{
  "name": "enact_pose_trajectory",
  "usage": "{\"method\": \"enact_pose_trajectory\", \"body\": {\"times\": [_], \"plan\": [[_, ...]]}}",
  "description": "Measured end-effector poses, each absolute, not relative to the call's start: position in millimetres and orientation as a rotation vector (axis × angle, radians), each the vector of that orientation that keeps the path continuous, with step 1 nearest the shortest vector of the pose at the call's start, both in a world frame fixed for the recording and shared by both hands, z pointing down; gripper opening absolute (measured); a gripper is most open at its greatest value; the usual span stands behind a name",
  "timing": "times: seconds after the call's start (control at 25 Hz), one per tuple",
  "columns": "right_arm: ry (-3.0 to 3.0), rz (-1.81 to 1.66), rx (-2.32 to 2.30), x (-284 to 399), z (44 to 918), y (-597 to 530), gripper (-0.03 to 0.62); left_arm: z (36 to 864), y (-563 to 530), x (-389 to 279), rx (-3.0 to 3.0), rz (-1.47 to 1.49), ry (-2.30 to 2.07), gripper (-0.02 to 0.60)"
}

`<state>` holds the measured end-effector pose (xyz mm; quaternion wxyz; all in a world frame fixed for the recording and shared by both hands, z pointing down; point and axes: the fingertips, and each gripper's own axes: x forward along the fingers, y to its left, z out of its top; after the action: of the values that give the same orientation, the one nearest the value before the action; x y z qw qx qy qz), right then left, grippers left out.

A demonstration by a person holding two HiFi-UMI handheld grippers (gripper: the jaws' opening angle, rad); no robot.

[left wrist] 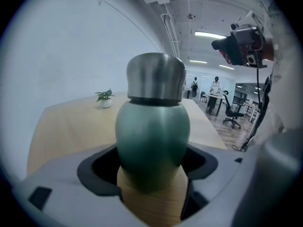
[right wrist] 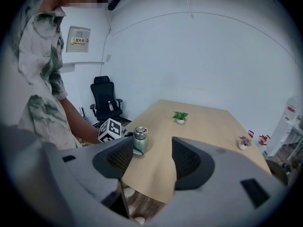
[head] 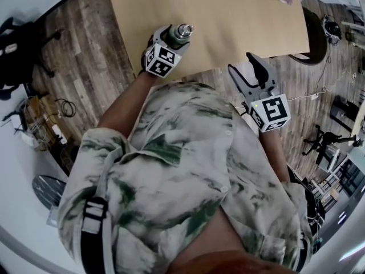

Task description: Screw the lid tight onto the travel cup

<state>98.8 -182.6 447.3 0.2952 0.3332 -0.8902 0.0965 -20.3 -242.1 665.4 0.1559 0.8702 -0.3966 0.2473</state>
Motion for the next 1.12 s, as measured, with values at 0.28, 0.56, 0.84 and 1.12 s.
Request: {"method": "enact_pose_trajectory", "body": {"times": [0.28,0.56,0.84,1.12], "plan": [[-2.363,0.266,0.898,96.4,451.7,-187.0,0.267,665.3,-244.2,-21.2,2.493,0.710,-1.118,0.368],[-2.365,0.261,0.910,89.9,452.1,-188.0,0.265,666.8,-243.5,-23.1,2.510,0.733,-1.079,0.370],[-2.370,0.261,0.919,84.8,445.7,-189.5,0.265,652.9,-242.7,-18.9,2.529,0.717,-1.045,0.370],[-2.405,0.232,0.925,70.5,435.4,-192.4,0.265,612.3,-244.0,-23.0,2.582,0.686,-1.006,0.371]]}}
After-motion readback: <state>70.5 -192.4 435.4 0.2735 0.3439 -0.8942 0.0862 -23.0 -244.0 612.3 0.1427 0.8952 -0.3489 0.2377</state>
